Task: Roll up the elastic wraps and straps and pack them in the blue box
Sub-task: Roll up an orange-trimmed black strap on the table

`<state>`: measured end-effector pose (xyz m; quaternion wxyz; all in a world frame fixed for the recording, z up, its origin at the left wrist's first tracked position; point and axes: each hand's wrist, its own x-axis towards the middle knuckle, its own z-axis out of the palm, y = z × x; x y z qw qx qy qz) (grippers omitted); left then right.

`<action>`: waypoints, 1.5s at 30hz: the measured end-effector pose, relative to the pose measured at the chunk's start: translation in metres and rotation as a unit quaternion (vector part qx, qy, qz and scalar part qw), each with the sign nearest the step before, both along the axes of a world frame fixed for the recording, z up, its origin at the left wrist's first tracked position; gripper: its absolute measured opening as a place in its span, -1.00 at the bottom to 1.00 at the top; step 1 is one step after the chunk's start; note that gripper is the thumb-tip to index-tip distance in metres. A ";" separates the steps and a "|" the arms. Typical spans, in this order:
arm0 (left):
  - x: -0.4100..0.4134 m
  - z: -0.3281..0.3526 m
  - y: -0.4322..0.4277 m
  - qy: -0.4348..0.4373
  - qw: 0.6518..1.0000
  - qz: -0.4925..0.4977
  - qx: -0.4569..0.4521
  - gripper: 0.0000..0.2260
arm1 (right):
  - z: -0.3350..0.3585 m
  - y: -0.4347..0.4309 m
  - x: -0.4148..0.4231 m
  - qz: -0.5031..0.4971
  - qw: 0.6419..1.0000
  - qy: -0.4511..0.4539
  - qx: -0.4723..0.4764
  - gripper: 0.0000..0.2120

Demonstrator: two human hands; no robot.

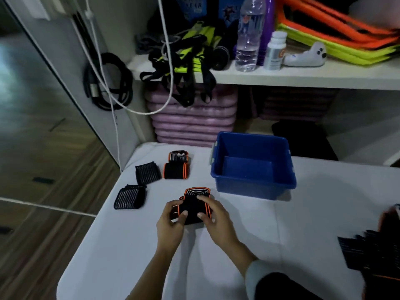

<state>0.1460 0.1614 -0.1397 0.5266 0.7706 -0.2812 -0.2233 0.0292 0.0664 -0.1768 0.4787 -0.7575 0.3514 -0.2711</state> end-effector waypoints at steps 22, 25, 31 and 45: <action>0.134 -0.051 -0.021 -0.163 0.976 -0.094 0.110 -0.62 | -0.052 0.002 0.143 -0.095 0.995 0.033 0.018 -0.56; 0.137 -0.050 -0.017 -0.151 0.974 -0.121 0.119 -0.58 | -0.050 0.001 0.143 -0.093 0.995 0.036 0.026 -0.52; 0.135 -0.050 -0.011 -0.160 0.971 -0.127 0.123 -0.58 | -0.047 0.005 0.138 -0.088 0.994 0.038 0.052 -0.56; 0.133 -0.041 -0.006 -0.210 0.962 -0.128 0.121 -0.62 | -0.037 0.013 0.127 -0.093 0.995 0.033 0.004 -0.55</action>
